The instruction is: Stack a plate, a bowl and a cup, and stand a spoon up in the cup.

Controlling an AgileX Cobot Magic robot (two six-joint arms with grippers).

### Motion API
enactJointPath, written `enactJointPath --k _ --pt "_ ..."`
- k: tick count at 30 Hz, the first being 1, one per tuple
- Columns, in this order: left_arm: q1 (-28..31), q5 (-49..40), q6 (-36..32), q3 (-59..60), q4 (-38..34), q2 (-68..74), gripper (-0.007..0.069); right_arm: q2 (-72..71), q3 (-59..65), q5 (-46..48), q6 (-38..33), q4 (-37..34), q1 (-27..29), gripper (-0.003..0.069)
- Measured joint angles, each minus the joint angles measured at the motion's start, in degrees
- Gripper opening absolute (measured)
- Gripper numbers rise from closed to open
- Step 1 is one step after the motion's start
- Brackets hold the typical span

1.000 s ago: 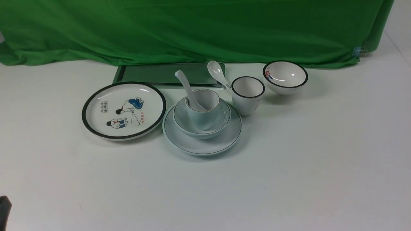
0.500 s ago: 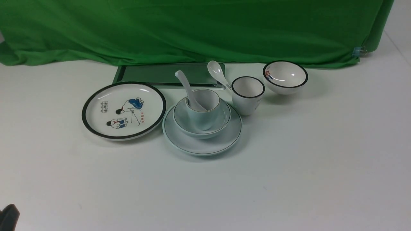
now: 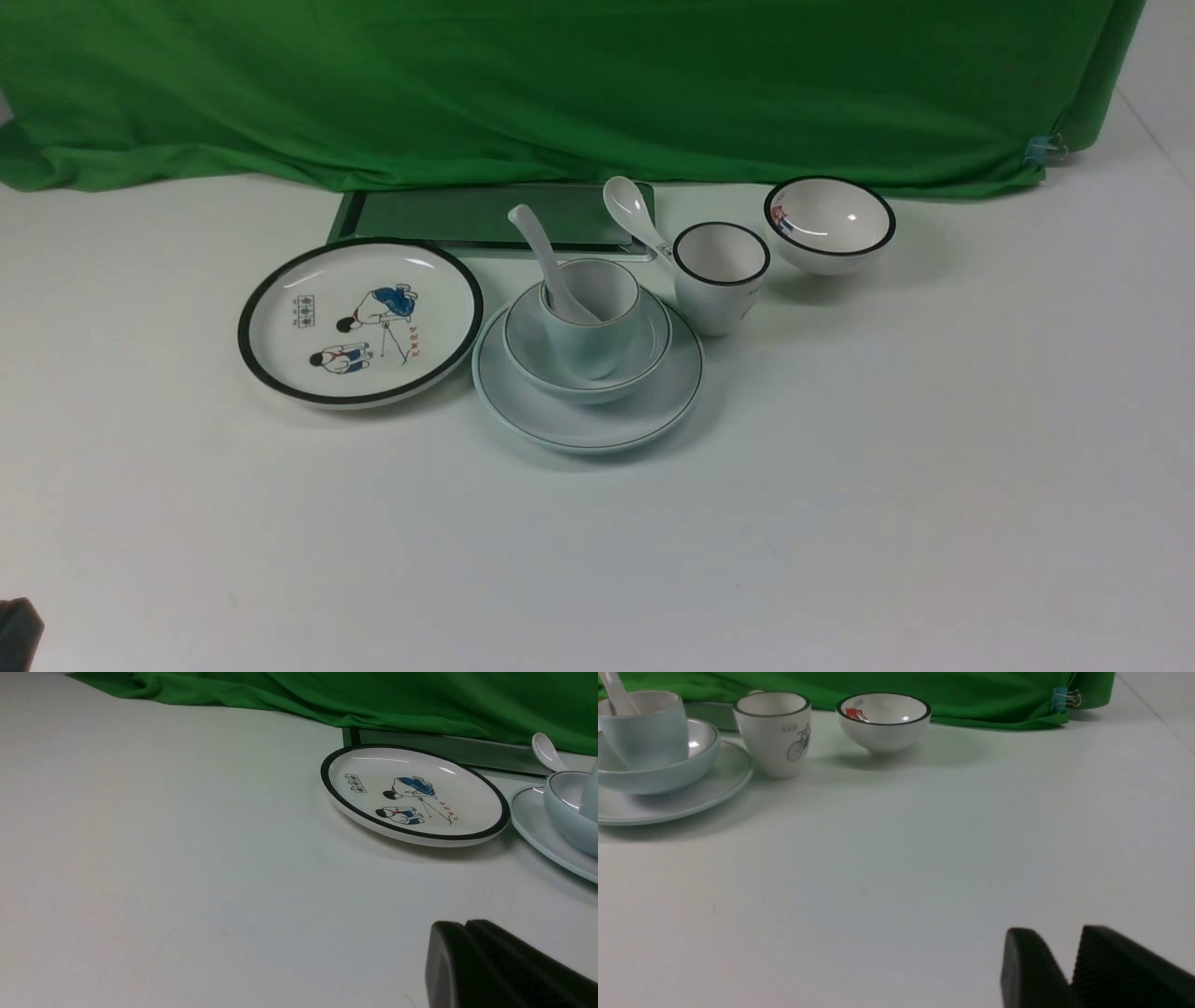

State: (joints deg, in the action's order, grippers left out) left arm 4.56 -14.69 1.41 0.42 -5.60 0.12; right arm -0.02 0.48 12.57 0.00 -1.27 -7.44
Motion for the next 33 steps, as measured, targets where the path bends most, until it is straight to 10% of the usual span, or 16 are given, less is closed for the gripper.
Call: enactJointPath --k 33 --pt "0.0 0.0 -0.4 0.0 1.7 0.0 -0.003 0.0 0.0 0.0 0.0 0.0 0.0 0.0239"
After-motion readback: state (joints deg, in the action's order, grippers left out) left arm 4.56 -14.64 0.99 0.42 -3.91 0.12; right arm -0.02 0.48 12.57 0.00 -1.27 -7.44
